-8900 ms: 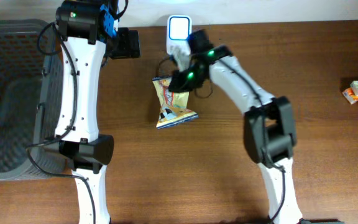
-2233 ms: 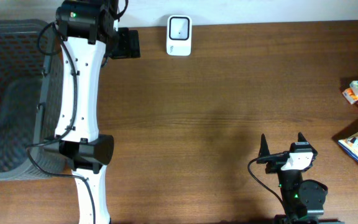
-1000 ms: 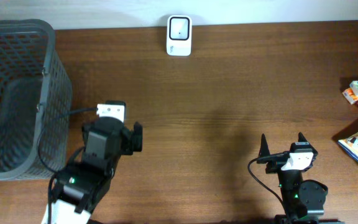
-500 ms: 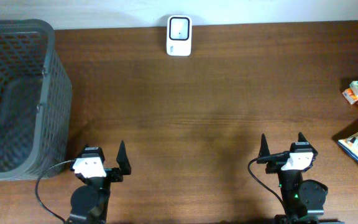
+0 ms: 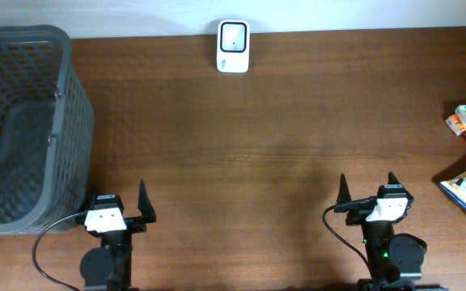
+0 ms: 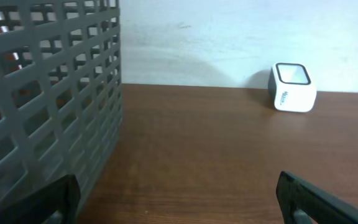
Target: Scan the item barcode
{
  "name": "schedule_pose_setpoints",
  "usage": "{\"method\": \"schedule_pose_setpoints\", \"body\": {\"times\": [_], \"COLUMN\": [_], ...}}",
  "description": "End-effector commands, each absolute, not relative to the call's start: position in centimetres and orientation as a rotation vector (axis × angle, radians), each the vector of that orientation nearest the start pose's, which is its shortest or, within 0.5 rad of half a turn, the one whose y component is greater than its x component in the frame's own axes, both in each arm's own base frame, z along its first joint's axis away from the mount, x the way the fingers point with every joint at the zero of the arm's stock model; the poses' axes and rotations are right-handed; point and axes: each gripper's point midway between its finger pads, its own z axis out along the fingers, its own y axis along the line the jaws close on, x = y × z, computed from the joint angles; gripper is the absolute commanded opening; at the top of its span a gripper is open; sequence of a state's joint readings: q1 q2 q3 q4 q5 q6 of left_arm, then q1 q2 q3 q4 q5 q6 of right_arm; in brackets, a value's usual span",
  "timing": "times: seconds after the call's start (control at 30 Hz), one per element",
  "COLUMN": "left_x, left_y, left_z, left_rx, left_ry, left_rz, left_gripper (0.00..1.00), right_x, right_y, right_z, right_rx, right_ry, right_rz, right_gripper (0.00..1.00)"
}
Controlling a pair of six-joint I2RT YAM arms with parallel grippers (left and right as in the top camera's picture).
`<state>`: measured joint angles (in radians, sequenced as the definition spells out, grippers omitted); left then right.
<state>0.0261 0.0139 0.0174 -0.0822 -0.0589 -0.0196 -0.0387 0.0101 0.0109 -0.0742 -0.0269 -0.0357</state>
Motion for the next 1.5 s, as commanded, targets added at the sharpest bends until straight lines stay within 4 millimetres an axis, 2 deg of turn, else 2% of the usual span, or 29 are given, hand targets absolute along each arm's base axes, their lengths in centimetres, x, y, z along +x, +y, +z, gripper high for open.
{"method": "schedule_pose_setpoints", "body": {"times": [0.0,0.27,1.47], "left_x": [24.55,24.56,24.57], "left_y": [1.16,0.94,0.98], "left_z": [15.62,15.58,15.65], "left_rx": [-0.023,-0.069,-0.070], "left_ry": [1.651,1.651,1.648], "left_rz": [0.060,0.003,0.006], "left_gripper": [0.99,0.99,0.99], "right_x": [24.60,24.60,24.60], "right_y": [-0.47,-0.47,-0.47], "right_z": [15.61,15.61,15.61], "right_rx": [-0.025,-0.025,-0.025], "right_ry": [1.647,1.647,1.647], "right_rz": [-0.036,-0.036,-0.036], "right_gripper": [0.99,0.99,0.99]}}
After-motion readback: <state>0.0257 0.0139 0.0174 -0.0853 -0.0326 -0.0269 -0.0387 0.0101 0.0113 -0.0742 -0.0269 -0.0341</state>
